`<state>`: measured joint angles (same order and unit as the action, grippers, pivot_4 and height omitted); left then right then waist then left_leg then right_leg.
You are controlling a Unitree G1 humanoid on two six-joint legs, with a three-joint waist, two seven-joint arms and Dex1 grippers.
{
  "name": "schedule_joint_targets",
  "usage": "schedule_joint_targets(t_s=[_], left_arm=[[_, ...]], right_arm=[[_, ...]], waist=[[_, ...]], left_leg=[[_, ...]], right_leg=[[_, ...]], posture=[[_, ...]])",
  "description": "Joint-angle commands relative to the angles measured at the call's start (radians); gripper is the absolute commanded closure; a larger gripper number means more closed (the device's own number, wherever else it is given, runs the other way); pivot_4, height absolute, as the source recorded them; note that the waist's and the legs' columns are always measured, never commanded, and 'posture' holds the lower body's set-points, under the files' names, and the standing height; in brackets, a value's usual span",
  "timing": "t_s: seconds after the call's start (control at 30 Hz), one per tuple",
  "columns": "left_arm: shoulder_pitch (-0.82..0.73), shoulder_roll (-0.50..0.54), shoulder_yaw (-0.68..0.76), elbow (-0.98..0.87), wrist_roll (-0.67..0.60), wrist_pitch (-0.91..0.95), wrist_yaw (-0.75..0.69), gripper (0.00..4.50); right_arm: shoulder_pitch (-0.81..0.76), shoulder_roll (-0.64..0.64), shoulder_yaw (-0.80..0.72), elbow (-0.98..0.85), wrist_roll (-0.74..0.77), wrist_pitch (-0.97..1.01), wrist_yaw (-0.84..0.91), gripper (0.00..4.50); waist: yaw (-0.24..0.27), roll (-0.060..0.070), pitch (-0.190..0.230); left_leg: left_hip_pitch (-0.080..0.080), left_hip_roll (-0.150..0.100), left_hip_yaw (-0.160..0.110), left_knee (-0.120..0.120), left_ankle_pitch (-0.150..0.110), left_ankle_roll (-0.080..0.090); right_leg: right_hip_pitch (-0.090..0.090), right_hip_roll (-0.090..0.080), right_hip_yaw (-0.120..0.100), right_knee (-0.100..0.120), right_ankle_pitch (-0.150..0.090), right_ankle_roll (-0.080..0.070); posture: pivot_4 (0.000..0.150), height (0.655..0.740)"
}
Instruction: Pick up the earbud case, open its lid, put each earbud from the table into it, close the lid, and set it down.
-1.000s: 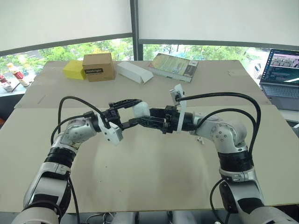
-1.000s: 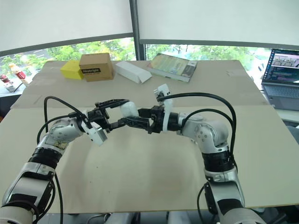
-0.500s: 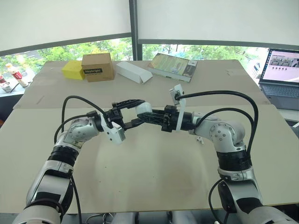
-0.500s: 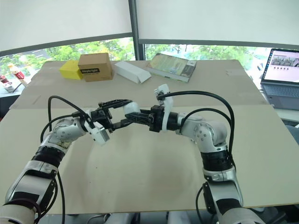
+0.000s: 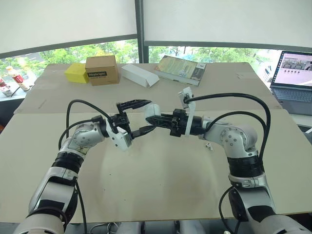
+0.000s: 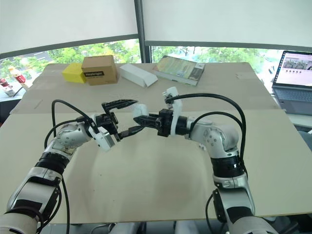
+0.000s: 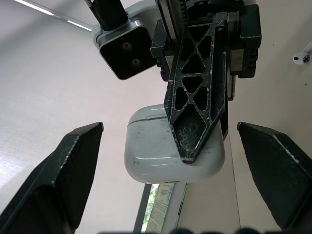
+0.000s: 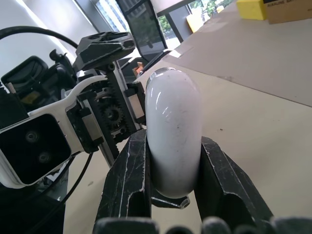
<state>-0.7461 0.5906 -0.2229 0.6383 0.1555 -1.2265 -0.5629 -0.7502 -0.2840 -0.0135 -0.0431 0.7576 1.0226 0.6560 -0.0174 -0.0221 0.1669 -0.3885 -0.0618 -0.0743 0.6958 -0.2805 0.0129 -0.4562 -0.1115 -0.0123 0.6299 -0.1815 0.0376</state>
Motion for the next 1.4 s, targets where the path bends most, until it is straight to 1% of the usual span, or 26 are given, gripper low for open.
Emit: schedule_joint_targets(t_s=[0.03, 0.13, 0.2, 0.27, 0.3, 0.37, 0.43, 0.53, 0.67, 0.83, 1.1, 1.4], left_arm=[[0.006, 0.029, -0.013, -0.095, -0.092, 0.075, -0.045, 0.0], [0.031, 0.047, -0.023, -0.186, -0.186, 0.21, -0.115, 0.0], [0.044, 0.056, -0.023, -0.259, -0.288, 0.409, -0.197, 0.0], [0.057, 0.059, -0.014, -0.318, -0.371, 0.591, -0.267, 0.53], [0.059, 0.067, -0.019, -0.345, -0.402, 0.706, -0.312, 0.87], [0.058, 0.08, -0.028, -0.393, -0.433, 0.878, -0.38, 1.81], [0.051, 0.081, -0.022, -0.438, -0.459, 1.014, -0.42, 1.81], [0.029, 0.077, -0.012, -0.465, -0.467, 1.144, -0.472, 1.81], [0.001, 0.074, -0.005, -0.459, -0.447, 1.213, -0.523, 1.81], [-0.051, 0.056, -0.012, -0.403, -0.4, 1.209, -0.57, 1.81], [-0.104, 0.025, -0.027, -0.375, -0.345, 1.224, -0.642, 1.81], [-0.101, 0.012, -0.023, -0.4, -0.345, 1.262, -0.715, 1.81]], right_arm=[[0.004, -0.023, -0.032, 0.015, -0.056, -0.093, -0.02, 3.72], [0.018, -0.065, 0.006, 0.039, -0.154, -0.185, -0.019, 3.72], [0.036, -0.141, 0.104, 0.052, -0.296, -0.326, 0.033, 3.72], [0.044, -0.192, 0.177, 0.067, -0.399, -0.442, 0.076, 3.72], [0.038, -0.207, 0.202, 0.077, -0.441, -0.502, 0.094, 3.72], [0.027, -0.224, 0.233, 0.092, -0.5, -0.591, 0.122, 3.72], [0.016, -0.238, 0.263, 0.099, -0.554, -0.663, 0.154, 3.72], [0.004, -0.246, 0.294, 0.095, -0.605, -0.726, 0.199, 3.72], [-0.007, -0.252, 0.321, 0.077, -0.647, -0.762, 0.244, 3.72], [-0.016, -0.261, 0.363, 0.041, -0.712, -0.794, 0.292, 3.72], [-0.035, -0.237, 0.37, -0.001, -0.748, -0.74, 0.314, 3.72], [-0.042, -0.232, 0.365, -0.009, -0.759, -0.715, 0.318, 3.72]], waist=[[0.0, 0.0, 0.0], [-0.002, 0.0, 0.0], [-0.001, 0.0, 0.0], [-0.004, 0.0, 0.0], [-0.008, 0.0, 0.0], [-0.021, 0.0, 0.0], [-0.028, 0.0, 0.0], [-0.032, 0.0, 0.0], [-0.027, 0.0, 0.0], [-0.022, 0.0, 0.0], [-0.022, 0.0, 0.0], [-0.024, 0.0, 0.0]], left_leg=[[0.0, 0.0, 0.0, 0.0, 0.0, 0.0], [0.0, 0.0, 0.0, 0.0, 0.0, 0.0], [0.0, 0.0, 0.0, 0.0, 0.0, 0.0], [0.0, 0.0, 0.0, 0.001, 0.0, 0.0], [0.0, -0.001, 0.0, 0.001, 0.0, 0.0], [0.0, 0.0, 0.0, 0.001, 0.0, 0.0], [0.0, 0.001, 0.0, 0.0, 0.0, 0.0], [0.0, 0.002, 0.001, 0.001, 0.0, 0.0], [0.0, 0.002, 0.001, 0.001, 0.003, -0.004], [0.0, 0.002, 0.001, 0.002, 0.003, -0.004], [0.0, 0.002, 0.001, 0.002, 0.003, -0.004], [-0.001, 0.002, 0.001, 0.002, 0.003, -0.004]], right_leg=[[0.0, 0.0, 0.0, 0.0, 0.0, 0.0], [0.0, 0.0, 0.0, 0.0, 0.0, 0.0], [0.0, 0.0, 0.0, 0.001, 0.0, 0.0], [0.0, 0.0, 0.0, 0.0, 0.0, 0.0], [0.0, 0.0, 0.0, 0.001, 0.0, 0.0], [0.0, 0.001, 0.0, 0.0, 0.0, 0.0], [0.0, 0.002, 0.0, 0.001, 0.0, 0.0], [0.0, 0.003, 0.001, 0.001, 0.0, 0.0], [0.0, 0.003, 0.001, 0.0, 0.0, 0.0], [0.001, 0.003, 0.001, 0.0, 0.0, 0.0], [0.001, 0.003, 0.001, 0.0, 0.0, 0.0], [0.001, 0.003, 0.001, 0.001, 0.0, 0.0]], posture=[[0.15, 0.74], [0.15, 0.74], [0.15, 0.74], [0.15, 0.74], [0.15, 0.74], [0.15, 0.74], [0.15, 0.74], [0.15, 0.74], [0.15, 0.74], [0.15, 0.74], [0.15, 0.74], [0.15, 0.74]])
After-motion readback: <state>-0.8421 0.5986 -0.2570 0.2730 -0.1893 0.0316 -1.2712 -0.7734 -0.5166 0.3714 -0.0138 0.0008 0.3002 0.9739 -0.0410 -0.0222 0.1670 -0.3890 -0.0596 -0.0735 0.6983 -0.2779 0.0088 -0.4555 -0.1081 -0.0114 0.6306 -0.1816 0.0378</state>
